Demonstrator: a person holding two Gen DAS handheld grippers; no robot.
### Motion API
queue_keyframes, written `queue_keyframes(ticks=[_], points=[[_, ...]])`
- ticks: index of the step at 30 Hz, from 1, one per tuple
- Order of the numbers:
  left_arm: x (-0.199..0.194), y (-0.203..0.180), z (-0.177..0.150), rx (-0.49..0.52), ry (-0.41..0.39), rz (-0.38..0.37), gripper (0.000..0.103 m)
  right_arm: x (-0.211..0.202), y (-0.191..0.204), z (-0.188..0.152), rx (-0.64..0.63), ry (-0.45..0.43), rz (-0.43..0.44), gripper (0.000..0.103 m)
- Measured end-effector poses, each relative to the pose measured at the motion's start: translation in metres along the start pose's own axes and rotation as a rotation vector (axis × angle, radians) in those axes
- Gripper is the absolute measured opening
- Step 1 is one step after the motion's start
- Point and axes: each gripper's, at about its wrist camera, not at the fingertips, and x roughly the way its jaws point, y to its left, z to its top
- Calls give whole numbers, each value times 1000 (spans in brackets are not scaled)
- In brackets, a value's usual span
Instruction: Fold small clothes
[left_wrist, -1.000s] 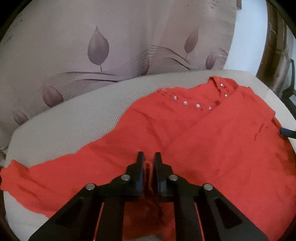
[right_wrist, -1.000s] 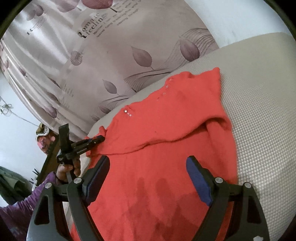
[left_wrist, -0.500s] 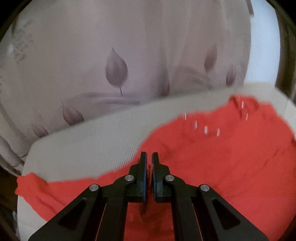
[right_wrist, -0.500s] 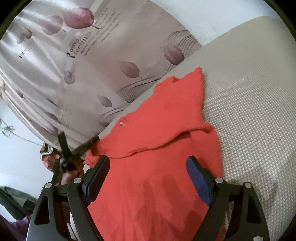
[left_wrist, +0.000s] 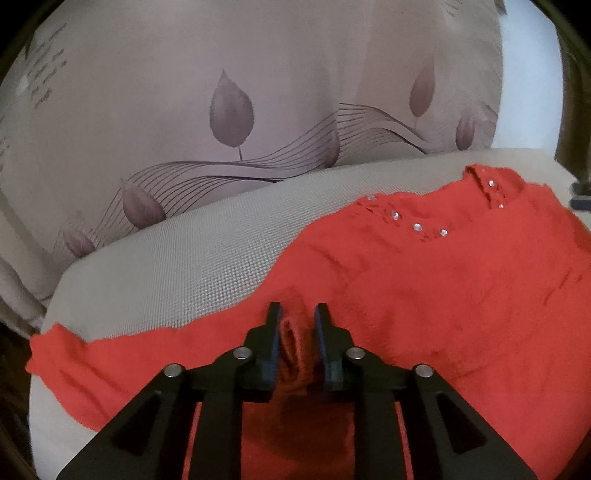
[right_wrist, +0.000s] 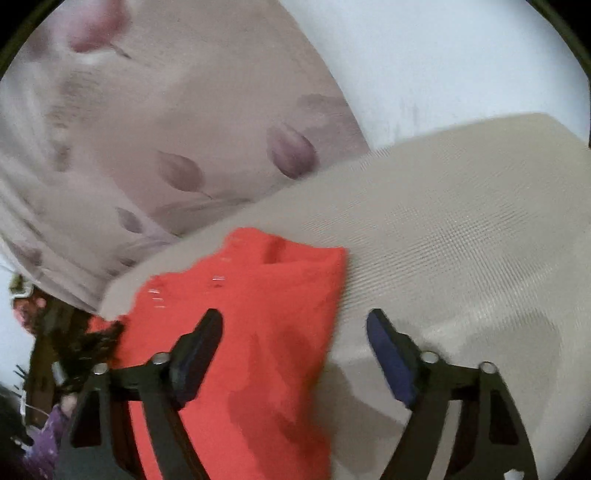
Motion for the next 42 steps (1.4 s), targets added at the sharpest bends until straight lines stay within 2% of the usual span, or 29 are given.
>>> queue_keyframes(ticks=[2, 3, 4, 5, 6, 9, 11, 12, 14, 17, 20, 22, 24, 25, 26, 28, 30, 32, 36, 37, 39, 41, 42], points=[[0, 4, 0, -23, 0, 0, 33, 16, -6, 8, 19, 38, 30, 61], [0, 6, -1, -33, 2, -1, 38, 24, -8, 10, 20, 58, 34, 47], [0, 9, -1, -44, 3, -2, 40, 30, -9, 12, 15, 67, 28, 38], [0, 10, -1, -51, 4, -2, 45, 35, -11, 14, 11, 74, 29, 22], [0, 11, -1, -59, 3, -2, 50, 38, -12, 15, 13, 86, 38, 12], [-2, 12, -1, -65, -4, 1, 56, 40, -15, 18, 11, 91, 42, 5], [-4, 8, -2, -52, -5, -1, 61, 32, -9, 20, -49, 61, -18, 4], [-4, 5, -3, -42, -6, -3, 67, 27, -6, 21, -88, 46, -54, 4], [-4, -3, -5, -5, -2, 6, 72, 21, -1, 25, -152, 32, -127, 3], [-4, -10, -5, 27, -7, 28, 72, 23, 3, 25, -207, 43, -179, 3], [-3, -7, -5, 12, -1, 24, 73, 39, -1, 21, -209, 67, -218, 3], [-3, -4, -4, -3, 2, 21, 74, 39, -4, 20, -202, 43, -210, 4], [-8, -1, -4, -24, 0, 18, 74, 36, -11, 21, -153, 30, -162, 7], [-13, 2, -4, -35, -8, 17, 74, 30, -17, 22, -104, 22, -137, 12], [-24, 8, -5, -55, -30, 11, 75, 18, -25, 22, -38, -5, -120, 15], [-41, 20, -7, -92, -54, 1, 82, -8, -26, 16, 10, -82, -69, 16], [-64, 44, -14, -160, -82, -9, 89, -31, -13, -1, -26, -131, -38, 18], [-84, 78, -27, -250, -94, -13, 89, -51, 13, -32, -99, -139, 40, 23], [-100, 149, -57, -436, -41, 4, 89, -56, 55, -90, -201, -111, 87, 50], [-103, 166, -66, -492, -30, 5, 89, -52, 64, -102, -225, -97, 84, 50], [-104, 202, -87, -624, 1, -62, 89, -43, 82, -123, -272, -69, 81, 50], [-103, 227, -102, -716, 13, -94, 89, -32, 96, -137, -302, -44, 90, 50], [-102, 233, -106, -731, 18, -98, 89, -27, 100, -139, -310, -35, 89, 50]])
